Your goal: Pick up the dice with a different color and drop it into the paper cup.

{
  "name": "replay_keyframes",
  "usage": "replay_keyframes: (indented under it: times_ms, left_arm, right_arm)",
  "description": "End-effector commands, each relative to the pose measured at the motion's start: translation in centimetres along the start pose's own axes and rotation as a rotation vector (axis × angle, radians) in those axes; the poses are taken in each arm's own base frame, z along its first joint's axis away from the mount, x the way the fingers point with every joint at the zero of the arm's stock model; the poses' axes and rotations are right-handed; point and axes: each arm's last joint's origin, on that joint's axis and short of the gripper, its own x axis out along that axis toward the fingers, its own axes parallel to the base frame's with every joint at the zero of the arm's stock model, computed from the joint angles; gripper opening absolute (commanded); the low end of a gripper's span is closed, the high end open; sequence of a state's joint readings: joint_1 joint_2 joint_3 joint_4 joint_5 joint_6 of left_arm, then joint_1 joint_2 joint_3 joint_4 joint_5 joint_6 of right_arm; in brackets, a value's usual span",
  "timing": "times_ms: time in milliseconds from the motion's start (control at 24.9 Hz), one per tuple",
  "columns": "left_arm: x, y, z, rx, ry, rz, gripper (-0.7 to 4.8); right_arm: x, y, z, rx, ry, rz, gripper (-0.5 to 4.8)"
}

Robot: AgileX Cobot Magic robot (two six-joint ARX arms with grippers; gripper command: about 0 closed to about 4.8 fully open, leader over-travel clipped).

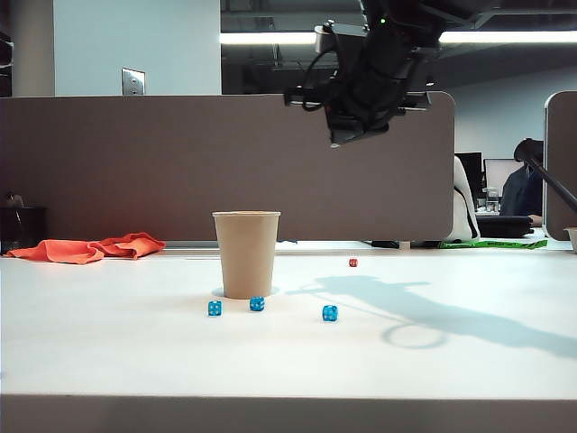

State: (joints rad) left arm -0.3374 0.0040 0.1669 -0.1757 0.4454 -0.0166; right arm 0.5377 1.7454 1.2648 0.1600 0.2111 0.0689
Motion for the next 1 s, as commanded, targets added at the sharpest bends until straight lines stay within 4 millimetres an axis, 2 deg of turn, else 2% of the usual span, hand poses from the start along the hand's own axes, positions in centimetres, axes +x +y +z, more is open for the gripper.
replay_keyframes:
  times_ms: [40, 482, 723, 884, 1004]
  left_arm:
    - [0.0, 0.0, 0.3, 0.008, -0.014, -0.005, -0.06]
    - [0.0, 0.0, 0.0, -0.004, 0.009, -0.005, -0.06]
    - [0.0, 0.0, -0.1, -0.01, 0.023, -0.002, -0.06]
    - [0.0, 0.1, -0.1, -0.009, 0.021, 0.023, -0.06]
    - [0.0, 0.0, -0.1, -0.009, 0.02, 0.022, -0.06]
  right_arm:
    - [0.0, -1.1, 0.6, 0.012, -0.025, 0.006, -0.06]
    - [0.9, -7.2, 1.0, 0.06, -0.055, 0.029, -0.06]
    - [2.1, -9.1, 0.1, 0.072, -0.021, 0.025, -0.06]
    - [2.0, -10.9, 0.4, 0.064, -0.045, 0.023, -0.06]
    - [1.9, -11.3, 0.7, 0.062, -0.077, 0.062, -0.06]
